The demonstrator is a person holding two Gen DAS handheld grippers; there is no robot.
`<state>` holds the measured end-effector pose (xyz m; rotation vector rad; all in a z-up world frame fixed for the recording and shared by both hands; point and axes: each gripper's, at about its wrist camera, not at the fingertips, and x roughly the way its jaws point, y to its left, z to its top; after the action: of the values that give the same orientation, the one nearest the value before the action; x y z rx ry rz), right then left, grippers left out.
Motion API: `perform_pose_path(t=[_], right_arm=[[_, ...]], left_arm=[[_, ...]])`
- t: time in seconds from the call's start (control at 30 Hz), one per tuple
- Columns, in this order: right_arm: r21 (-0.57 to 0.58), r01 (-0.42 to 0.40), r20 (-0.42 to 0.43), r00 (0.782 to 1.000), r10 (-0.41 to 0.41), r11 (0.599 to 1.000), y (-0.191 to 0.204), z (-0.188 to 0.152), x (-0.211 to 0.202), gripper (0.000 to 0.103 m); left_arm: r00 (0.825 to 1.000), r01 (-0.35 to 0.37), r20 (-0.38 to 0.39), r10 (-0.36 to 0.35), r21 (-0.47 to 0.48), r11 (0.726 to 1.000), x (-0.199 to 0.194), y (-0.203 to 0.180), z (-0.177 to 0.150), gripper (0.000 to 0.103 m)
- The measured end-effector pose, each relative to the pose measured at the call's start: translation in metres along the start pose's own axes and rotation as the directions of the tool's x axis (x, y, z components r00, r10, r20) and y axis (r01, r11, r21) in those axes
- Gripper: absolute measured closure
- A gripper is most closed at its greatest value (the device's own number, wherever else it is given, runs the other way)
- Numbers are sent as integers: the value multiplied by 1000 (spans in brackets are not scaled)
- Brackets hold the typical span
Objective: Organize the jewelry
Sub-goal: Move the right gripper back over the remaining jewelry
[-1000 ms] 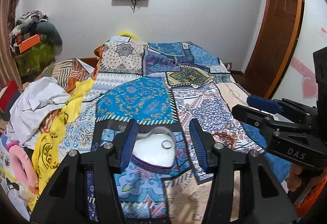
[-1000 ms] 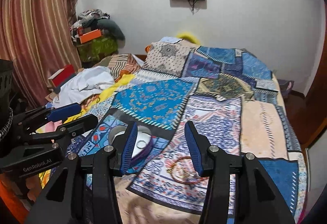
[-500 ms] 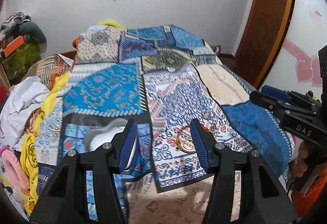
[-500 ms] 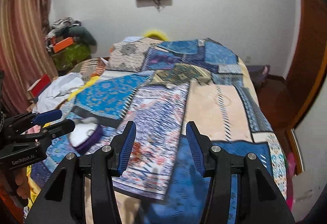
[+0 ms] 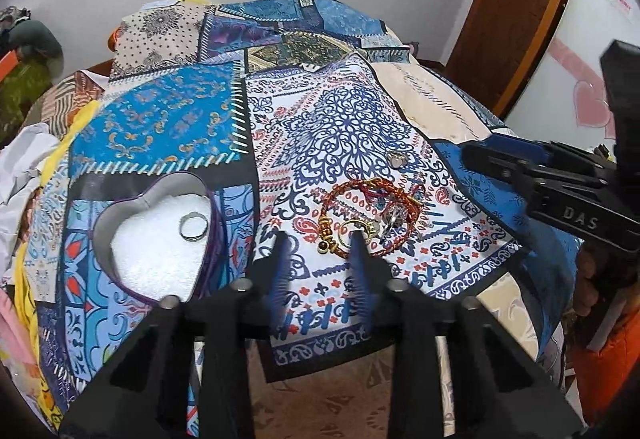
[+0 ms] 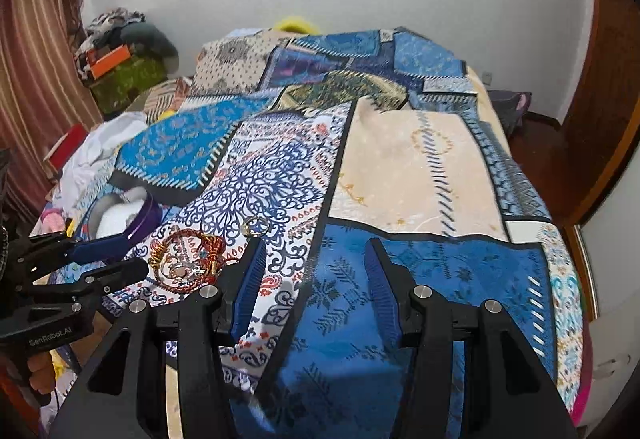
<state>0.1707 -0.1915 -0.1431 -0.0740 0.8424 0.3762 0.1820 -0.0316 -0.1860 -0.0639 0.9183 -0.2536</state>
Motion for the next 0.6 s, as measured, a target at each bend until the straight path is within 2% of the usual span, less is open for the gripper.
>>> perform_pose_path(t=[0.17,0.3,0.43,0.6], right_arm=[[-31,-60,-29,998,59,998,7,8,14,56],[-79,-57,-50,997,53,995,13,15,26,56],[-102,-99,-84,992,91,990,17,17,36,56],[-117,-133,-123,985,118,984,19,13,47,57]], left_arm=[[1000,2,-11,-2,-11,1000,8,2,-1,86],[1000,20,-4,-20,-49,999,13,7,-2,86],[1000,22,4,-21,-54,998,16,6,-2,87],[1000,26,5,-26,-56,998,20,3,-1,95]])
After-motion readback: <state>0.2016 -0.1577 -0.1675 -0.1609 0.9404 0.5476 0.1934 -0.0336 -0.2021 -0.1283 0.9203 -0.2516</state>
